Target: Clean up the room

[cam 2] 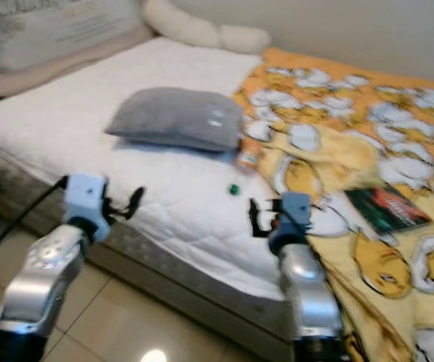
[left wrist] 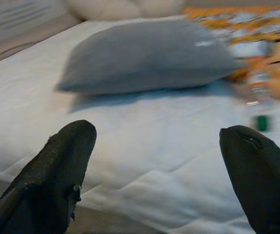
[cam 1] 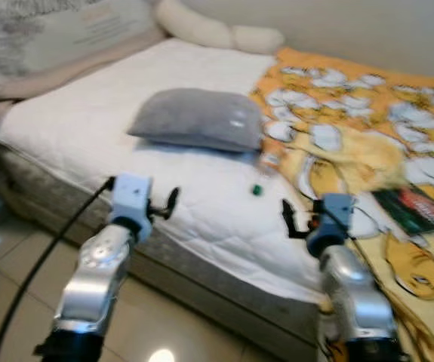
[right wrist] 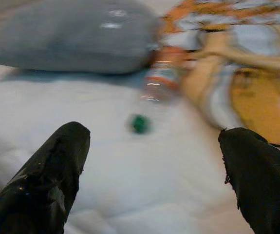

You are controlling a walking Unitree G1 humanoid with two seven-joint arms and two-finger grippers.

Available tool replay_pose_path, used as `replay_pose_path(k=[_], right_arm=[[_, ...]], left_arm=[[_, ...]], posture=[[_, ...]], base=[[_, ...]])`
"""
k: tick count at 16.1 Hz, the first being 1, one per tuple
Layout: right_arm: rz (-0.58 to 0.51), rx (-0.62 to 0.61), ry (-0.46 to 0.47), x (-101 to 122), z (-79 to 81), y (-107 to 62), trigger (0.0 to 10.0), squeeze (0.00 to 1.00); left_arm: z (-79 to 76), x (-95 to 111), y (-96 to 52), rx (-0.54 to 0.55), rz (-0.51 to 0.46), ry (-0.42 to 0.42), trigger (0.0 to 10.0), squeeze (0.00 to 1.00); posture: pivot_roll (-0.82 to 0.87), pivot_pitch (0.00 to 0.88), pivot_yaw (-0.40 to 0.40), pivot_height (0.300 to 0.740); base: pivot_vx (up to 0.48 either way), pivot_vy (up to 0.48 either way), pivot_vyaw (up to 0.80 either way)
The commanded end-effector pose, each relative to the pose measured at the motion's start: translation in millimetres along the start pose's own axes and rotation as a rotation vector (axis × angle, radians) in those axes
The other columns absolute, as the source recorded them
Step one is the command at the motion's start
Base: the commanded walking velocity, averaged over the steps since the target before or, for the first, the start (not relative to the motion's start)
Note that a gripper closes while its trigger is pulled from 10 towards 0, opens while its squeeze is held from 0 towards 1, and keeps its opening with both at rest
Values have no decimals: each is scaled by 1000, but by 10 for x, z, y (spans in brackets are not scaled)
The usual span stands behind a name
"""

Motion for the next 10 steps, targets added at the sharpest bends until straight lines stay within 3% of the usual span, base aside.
replay_pose_path(k=[1, 10], right_arm=[[-18, -37, -30, 58, -131, -26, 10000, 1000], [-12, -57, -22, 22, -159, -31, 10000, 1000]], left_arm=[[-84, 60, 2, -25, -25, 5, 10000, 0], [-106, -25, -54, -39, -10, 9, 10000, 0]], posture=[[-10, 0, -14, 740], [7, 0, -24, 740]], base=[[315, 0, 0], [310, 0, 0]])
Point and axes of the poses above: a point about 5 cm out from each wrist's last joint towards the gripper, its own y axis pointing out of the wrist towards the gripper, its own x axis along the axis of the wrist's last joint, z = x × y, the point moved 6 cm from there along y, pointing out of the wrist towards the gripper, and after that the axes turned 9 degrees about -y, right-handed, at the moved point
